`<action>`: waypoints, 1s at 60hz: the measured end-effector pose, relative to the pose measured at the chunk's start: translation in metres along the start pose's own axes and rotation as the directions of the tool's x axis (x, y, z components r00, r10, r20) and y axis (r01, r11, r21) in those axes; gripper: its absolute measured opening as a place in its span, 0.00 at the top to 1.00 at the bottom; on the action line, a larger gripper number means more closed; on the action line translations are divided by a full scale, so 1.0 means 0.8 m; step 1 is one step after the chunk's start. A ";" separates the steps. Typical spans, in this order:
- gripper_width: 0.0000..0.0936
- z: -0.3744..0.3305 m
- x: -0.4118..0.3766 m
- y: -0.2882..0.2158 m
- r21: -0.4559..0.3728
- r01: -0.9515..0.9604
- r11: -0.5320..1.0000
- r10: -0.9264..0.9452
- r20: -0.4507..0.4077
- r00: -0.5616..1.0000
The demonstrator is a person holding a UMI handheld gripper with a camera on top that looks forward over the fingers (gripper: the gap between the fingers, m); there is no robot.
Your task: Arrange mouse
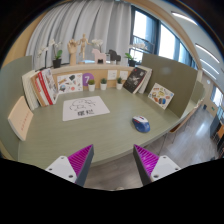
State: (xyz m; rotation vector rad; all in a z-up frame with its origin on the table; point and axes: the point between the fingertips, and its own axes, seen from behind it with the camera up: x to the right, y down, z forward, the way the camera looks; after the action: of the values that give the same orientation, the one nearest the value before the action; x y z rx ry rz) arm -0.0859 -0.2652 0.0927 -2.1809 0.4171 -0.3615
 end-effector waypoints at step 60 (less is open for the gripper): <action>0.51 0.307 0.160 -0.041 -0.061 0.146 0.987 -0.118 0.326 0.938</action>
State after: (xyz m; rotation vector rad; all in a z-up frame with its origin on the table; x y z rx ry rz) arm 0.1327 -0.1266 -0.0107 -2.3047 0.1054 -0.0559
